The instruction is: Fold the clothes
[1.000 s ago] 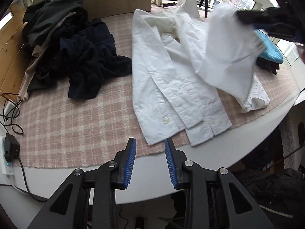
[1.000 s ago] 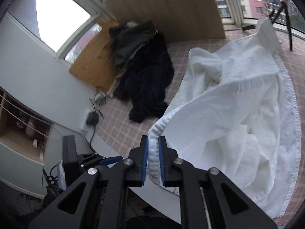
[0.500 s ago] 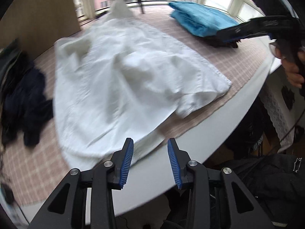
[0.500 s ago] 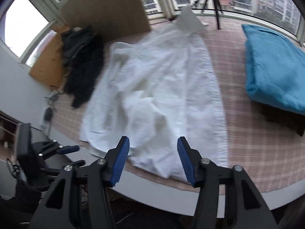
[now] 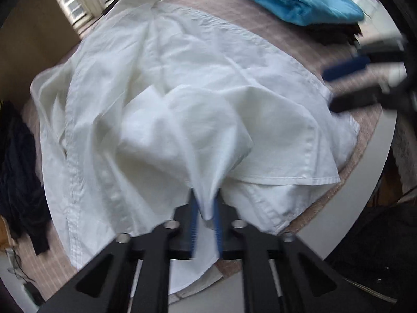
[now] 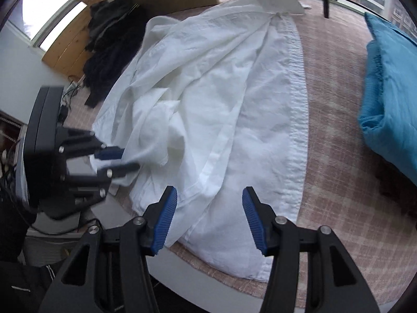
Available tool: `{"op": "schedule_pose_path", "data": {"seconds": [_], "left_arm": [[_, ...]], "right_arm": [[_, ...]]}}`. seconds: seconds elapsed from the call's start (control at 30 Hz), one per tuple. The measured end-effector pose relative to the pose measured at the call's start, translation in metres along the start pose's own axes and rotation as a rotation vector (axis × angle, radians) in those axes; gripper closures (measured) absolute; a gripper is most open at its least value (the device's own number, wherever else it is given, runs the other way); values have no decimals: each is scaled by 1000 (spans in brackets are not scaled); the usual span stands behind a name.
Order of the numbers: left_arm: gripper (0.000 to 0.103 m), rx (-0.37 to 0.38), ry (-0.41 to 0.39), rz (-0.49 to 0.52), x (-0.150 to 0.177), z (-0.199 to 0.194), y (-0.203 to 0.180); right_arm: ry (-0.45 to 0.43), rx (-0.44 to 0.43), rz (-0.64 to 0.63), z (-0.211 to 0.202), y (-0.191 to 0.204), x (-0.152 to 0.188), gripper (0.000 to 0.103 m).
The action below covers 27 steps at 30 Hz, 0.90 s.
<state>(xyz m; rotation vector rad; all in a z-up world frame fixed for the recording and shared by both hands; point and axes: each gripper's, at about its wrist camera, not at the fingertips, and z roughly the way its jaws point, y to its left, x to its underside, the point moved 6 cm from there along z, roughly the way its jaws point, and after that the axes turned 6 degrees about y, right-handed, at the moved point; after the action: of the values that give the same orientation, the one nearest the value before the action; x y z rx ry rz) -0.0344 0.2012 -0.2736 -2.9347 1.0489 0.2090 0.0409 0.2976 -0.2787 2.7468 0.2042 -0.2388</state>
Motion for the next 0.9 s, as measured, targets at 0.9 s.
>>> {"op": "schedule_pose_path", "data": {"seconds": [0.9], "left_arm": [[76, 125, 84, 79, 32, 22, -69]], "right_arm": [[42, 166, -2, 9, -77, 90, 51]]}}
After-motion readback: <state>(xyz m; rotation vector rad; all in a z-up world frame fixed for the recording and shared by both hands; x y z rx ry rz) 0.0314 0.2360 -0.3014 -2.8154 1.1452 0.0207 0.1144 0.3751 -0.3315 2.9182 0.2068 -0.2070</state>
